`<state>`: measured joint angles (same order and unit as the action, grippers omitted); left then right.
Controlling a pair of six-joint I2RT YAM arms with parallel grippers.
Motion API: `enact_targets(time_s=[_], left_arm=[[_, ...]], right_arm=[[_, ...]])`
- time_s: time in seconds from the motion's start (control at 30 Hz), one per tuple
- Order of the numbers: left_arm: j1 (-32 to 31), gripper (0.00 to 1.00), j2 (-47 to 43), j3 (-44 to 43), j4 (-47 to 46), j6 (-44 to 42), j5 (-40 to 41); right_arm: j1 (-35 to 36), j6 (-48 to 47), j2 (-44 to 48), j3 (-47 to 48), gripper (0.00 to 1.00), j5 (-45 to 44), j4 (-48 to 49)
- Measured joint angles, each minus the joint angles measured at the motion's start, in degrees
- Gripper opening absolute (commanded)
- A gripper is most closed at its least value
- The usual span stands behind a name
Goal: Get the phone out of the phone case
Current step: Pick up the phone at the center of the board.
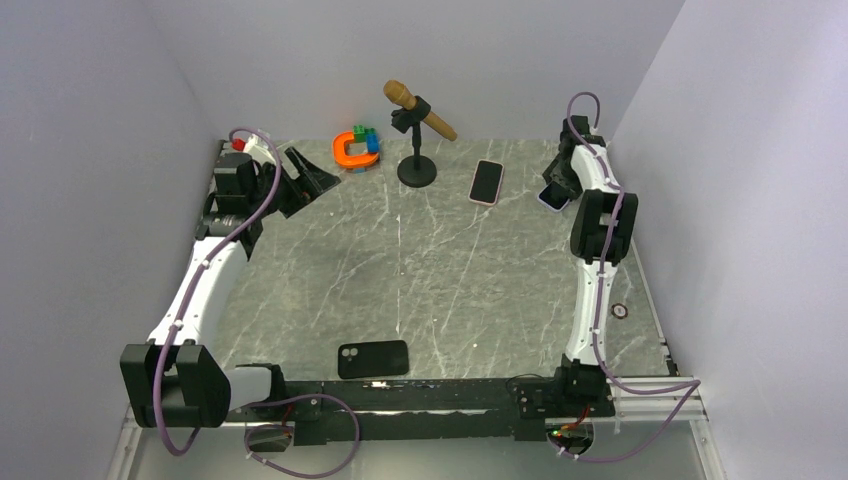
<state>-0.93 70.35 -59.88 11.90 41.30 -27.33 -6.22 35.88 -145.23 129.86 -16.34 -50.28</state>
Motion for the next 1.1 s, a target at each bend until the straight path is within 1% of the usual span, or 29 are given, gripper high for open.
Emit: enact_targets(time_s=[0.1, 0.23, 0.27, 0.3, 0.4, 0.47, 0.6, 0.7, 0.77, 0.83, 0.93, 1.0, 1.1], left_arm=[[0.00, 0.94, 0.04, 0.00, 0.02, -0.09, 0.17], [-0.04, 0.94, 0.39, 0.00, 0.02, -0.15, 0.33], [-0.15, 0.95, 0.61, 0.00, 0.04, -0.17, 0.57], [-0.37, 0.96, 0.83, 0.00, 0.04, -0.28, 0.90], [-1.79, 0.99, 1.55, 0.00, 0.46, -1.14, 2.49], [-3.02, 1.00, 2.05, -0.07, 1.36, -1.86, 3.61], [-8.24, 0.99, 3.19, -1.01, 4.09, -4.33, 6.64], [-12.07, 1.00, 2.75, -1.40, 5.62, -5.84, 8.17], [-13.35, 0.99, 0.79, 0.31, 5.35, -5.95, 7.74], [-13.51, 0.99, -3.41, 4.28, 5.42, -5.57, 6.38], [-13.27, 0.98, -11.52, 11.67, 4.92, -4.00, 2.80], [-13.29, 0.96, -15.93, 15.54, 4.57, -2.38, -0.46], [-13.44, 0.94, -19.08, 19.12, 2.38, 0.76, -6.14]], right_arm=[[-0.22, -2.14, 3.80, -7.10, 0.25, 2.56, 5.49], [-0.50, -4.57, 11.43, -20.26, 0.05, 6.93, 13.14], [-0.48, -4.96, 13.60, -23.80, 0.01, 8.22, 14.53], [-0.44, -5.29, 15.98, -27.63, 0.00, 9.79, 16.06], [-0.35, -5.73, 23.15, -39.04, 0.00, 14.75, 20.79], [-0.09, -5.81, 28.30, -47.06, 0.00, 17.92, 24.35], [0.92, -5.86, 39.78, -63.30, 0.00, 23.10, 32.57], [2.60, -5.99, 48.98, -73.81, 0.00, 25.62, 38.34], [5.03, -6.38, 55.76, -79.82, 0.00, 26.16, 41.59], [9.09, -6.88, 62.20, -84.89, 0.00, 25.62, 45.27], [16.85, -7.02, 71.14, -91.60, 0.00, 25.38, 50.62], [23.39, -6.67, 76.28, -95.76, 0.00, 24.65, 54.31], [32.26, -5.42, 80.21, -99.58, 0.00, 22.93, 58.45]])
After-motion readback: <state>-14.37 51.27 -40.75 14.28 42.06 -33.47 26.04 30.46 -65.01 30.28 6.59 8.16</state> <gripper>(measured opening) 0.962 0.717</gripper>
